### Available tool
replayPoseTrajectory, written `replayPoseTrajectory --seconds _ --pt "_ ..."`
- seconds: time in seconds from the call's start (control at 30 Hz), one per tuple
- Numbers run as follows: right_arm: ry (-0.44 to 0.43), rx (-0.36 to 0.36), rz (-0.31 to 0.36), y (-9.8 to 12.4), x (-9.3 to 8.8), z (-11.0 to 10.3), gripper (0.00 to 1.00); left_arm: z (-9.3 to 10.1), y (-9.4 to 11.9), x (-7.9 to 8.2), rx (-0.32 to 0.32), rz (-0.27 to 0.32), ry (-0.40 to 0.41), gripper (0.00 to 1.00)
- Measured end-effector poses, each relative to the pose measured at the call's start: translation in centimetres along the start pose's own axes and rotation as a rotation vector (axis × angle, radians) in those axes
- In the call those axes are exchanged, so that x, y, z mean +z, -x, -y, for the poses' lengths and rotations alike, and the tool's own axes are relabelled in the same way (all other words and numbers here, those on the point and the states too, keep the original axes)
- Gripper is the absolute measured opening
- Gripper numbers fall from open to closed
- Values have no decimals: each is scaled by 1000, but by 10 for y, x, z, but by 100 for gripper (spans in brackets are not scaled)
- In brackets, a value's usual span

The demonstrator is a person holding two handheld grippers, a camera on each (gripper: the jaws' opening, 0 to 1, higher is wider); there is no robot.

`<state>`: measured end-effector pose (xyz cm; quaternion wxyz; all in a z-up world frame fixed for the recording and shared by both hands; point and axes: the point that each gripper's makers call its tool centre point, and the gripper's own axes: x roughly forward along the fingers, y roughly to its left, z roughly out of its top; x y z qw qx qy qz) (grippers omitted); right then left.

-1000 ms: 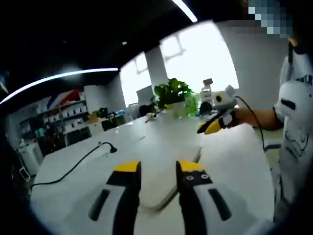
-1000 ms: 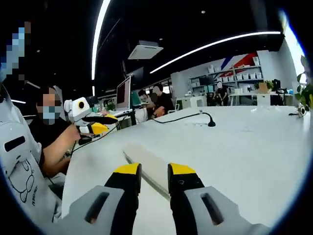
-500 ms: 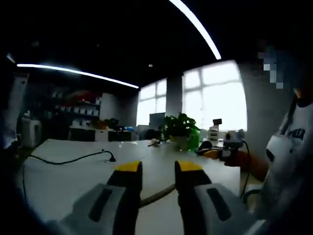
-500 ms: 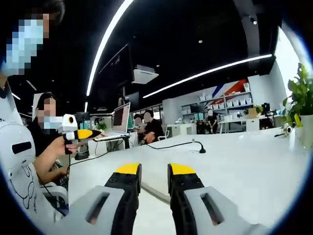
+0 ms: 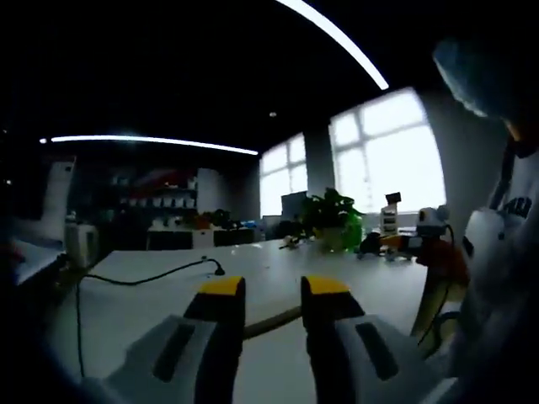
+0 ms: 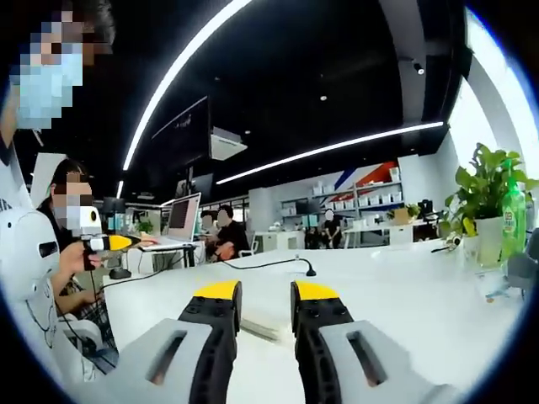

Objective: Arrange the utensils inside the cutlery case until each visible utensil rests in its matching compartment.

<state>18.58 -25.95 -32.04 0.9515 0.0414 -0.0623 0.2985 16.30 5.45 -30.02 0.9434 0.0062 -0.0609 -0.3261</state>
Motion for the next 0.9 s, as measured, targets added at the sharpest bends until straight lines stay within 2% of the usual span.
replayPoseTrajectory --seconds 0.07,0.13,0.2,0.27,0.37,0.47,0.53,0.6,0.67,0.7,0.77,0.83,0.9 --pt "8 20 61 4 9 -4 26 7 3 1 -1 -15 -75 26" --pt "-12 19 68 7 9 -3 27 17 6 3 -9 -24 -121 27" --pt "-13 19 69 8 9 -4 29 23 6 7 -15 -21 -129 27" --pt "-7 15 68 9 9 -5 30 27 4 21 -22 28 -146 27" --pt "-17 12 92 10 13 -8 34 30 3 32 -37 73 -133 27" --pt "-9 10 134 14 17 -11 37 32 3 30 -41 63 -146 28" --pt "14 -3 131 18 14 -9 39 32 11 21 -34 29 -221 31" --pt "14 -14 122 20 10 -4 40 30 23 18 -1 29 -319 39" --pt "6 -31 120 21 9 2 41 25 35 11 37 1 -355 43" --pt "8 -36 118 21 9 5 42 24 40 7 41 -9 -349 39" --pt "109 -67 69 21 9 16 42 20 47 5 49 -11 -328 33" --pt "203 -126 73 19 19 27 42 16 49 5 56 8 -284 37" --pt "211 -117 100 16 31 27 44 11 47 5 57 15 -263 38"
